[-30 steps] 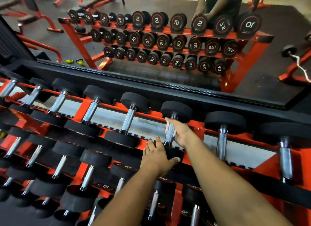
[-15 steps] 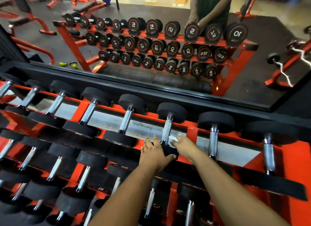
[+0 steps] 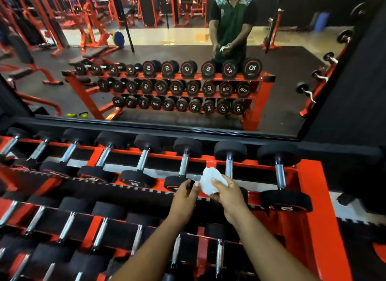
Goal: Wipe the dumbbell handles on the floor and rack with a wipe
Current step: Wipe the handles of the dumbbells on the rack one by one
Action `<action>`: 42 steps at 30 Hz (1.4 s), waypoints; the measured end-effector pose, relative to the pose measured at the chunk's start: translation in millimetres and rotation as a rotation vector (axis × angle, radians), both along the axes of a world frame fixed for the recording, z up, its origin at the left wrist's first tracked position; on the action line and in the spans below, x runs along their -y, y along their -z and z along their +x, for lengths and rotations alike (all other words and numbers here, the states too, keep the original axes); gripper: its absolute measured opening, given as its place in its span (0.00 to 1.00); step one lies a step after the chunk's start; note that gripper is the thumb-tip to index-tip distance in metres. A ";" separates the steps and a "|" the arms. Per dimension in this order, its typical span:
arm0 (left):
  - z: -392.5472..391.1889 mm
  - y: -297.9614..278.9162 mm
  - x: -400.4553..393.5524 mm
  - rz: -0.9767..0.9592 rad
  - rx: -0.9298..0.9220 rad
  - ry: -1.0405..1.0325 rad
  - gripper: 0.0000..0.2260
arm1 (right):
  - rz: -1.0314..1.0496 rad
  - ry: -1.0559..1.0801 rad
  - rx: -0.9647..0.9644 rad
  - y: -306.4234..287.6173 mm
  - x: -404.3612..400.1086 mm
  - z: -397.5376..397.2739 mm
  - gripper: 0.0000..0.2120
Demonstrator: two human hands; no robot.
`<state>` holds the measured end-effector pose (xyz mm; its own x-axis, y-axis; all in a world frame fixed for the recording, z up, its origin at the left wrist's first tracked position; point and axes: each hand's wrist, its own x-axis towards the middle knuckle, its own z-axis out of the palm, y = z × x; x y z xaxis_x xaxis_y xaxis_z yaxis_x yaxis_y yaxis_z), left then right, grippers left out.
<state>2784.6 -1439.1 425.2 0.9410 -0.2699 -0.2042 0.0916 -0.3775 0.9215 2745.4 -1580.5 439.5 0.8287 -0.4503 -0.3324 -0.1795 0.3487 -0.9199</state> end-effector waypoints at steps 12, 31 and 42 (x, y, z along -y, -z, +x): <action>-73.2 -45.6 -33.1 -0.247 -0.034 0.063 0.10 | -0.276 -0.099 0.104 -25.7 -35.1 -119.2 0.05; -158.8 -54.4 -53.6 -0.296 0.048 0.118 0.06 | -0.605 -0.031 0.108 -49.9 -48.0 -214.9 0.05; -235.1 -61.2 55.8 -0.396 -0.132 0.201 0.16 | -0.385 -0.026 0.174 -42.9 53.8 -249.3 0.06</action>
